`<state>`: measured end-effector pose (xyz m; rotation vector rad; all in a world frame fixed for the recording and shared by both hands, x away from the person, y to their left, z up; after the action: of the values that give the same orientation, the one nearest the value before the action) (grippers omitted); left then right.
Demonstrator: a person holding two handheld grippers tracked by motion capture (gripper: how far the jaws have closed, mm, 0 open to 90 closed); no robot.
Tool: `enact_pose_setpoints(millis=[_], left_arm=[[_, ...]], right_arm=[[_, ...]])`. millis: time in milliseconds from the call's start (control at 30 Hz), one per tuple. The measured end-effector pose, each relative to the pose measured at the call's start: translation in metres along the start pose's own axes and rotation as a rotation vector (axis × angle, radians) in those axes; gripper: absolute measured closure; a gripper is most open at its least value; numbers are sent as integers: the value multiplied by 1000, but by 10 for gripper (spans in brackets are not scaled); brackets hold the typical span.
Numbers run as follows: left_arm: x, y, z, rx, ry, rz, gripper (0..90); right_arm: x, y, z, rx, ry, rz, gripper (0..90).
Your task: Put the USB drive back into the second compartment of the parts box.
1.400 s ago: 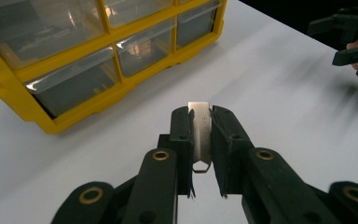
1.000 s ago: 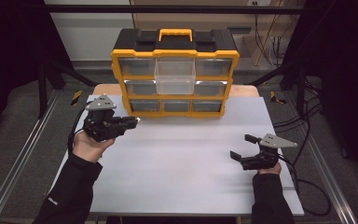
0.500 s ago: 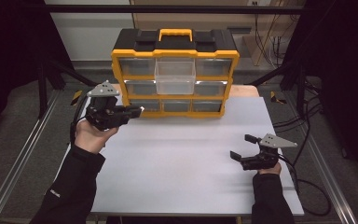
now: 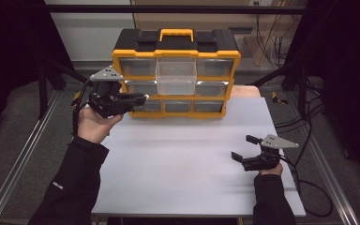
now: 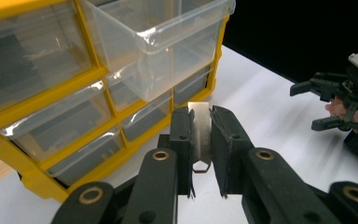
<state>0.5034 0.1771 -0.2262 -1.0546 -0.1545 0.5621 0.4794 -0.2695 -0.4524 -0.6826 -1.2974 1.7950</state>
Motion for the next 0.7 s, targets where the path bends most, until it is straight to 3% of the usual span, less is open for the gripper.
enact_pose_setpoints(millis=[700], left_arm=[[-3,-43,2,-23,-34,-17,789]], right_arm=[[0,1,0,1,-2,-2,22]])
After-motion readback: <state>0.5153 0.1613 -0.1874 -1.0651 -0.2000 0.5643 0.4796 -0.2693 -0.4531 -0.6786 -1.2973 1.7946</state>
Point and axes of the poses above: each handheld gripper's, and its own axes: z roughly backward along the jaws, y roughly out of its underside, x roughly to its left, the point moved 1 cm from there along -z, roughly forward along the jaws, and after that the axes turned 14 degrees about y, right-handed, at the moved point
